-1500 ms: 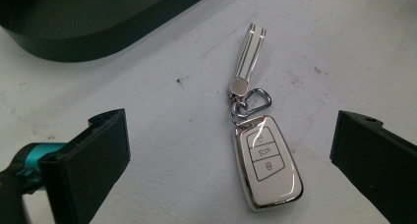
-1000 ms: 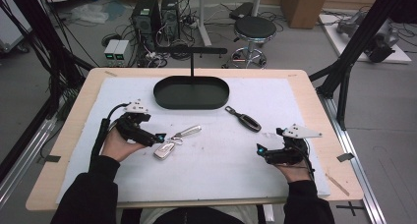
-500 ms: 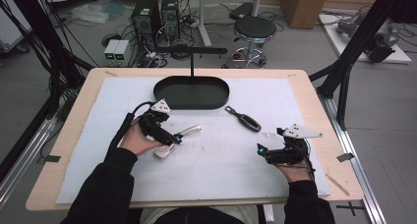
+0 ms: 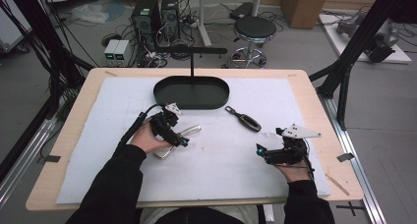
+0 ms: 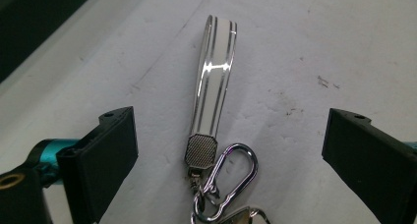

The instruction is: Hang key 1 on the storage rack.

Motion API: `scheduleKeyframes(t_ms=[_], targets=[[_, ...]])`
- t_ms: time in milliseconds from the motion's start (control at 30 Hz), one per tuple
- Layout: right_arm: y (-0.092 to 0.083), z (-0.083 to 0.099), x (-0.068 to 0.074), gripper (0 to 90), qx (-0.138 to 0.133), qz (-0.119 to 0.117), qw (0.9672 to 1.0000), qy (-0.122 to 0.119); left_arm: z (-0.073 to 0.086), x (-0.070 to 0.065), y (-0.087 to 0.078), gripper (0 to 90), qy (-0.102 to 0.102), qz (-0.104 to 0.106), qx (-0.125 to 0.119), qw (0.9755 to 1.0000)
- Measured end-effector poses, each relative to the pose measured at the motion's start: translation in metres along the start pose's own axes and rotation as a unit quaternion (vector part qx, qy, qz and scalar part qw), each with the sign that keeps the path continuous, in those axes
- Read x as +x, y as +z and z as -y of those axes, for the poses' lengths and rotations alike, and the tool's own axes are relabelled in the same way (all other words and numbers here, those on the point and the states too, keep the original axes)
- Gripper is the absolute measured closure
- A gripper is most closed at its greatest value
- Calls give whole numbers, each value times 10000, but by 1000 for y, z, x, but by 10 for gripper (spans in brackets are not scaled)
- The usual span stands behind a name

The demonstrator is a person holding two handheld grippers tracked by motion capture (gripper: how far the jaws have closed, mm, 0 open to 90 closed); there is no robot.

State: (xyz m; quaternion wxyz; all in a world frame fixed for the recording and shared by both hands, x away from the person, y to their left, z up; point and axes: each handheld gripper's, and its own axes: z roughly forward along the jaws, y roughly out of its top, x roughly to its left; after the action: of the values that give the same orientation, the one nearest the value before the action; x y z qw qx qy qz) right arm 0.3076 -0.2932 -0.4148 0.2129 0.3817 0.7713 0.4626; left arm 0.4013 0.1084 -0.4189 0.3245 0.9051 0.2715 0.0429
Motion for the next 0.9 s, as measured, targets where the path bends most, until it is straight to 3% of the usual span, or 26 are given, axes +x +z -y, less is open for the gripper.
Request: scheduleKeyframes(t_ms=[233,400,533,633,900], targets=[[1,0,0,8,-2,7,10000,-28,-7,1,15,121,83,152,70,9998],[0,0,0,8,0,-2,10000,-27,-9,1,20,185,138,146,132,9997],[0,1,-1,8,2,-3,10000,-22,-10,1,22,261,173,-27,127,9998],[0,0,0,8,12,10,10000,-25,-12,-2,23,382,252,-424,142,9987],[-3,1,1,8,-16,86,9999,-65,-13,-1,23,507,201,-470,122,9986]])
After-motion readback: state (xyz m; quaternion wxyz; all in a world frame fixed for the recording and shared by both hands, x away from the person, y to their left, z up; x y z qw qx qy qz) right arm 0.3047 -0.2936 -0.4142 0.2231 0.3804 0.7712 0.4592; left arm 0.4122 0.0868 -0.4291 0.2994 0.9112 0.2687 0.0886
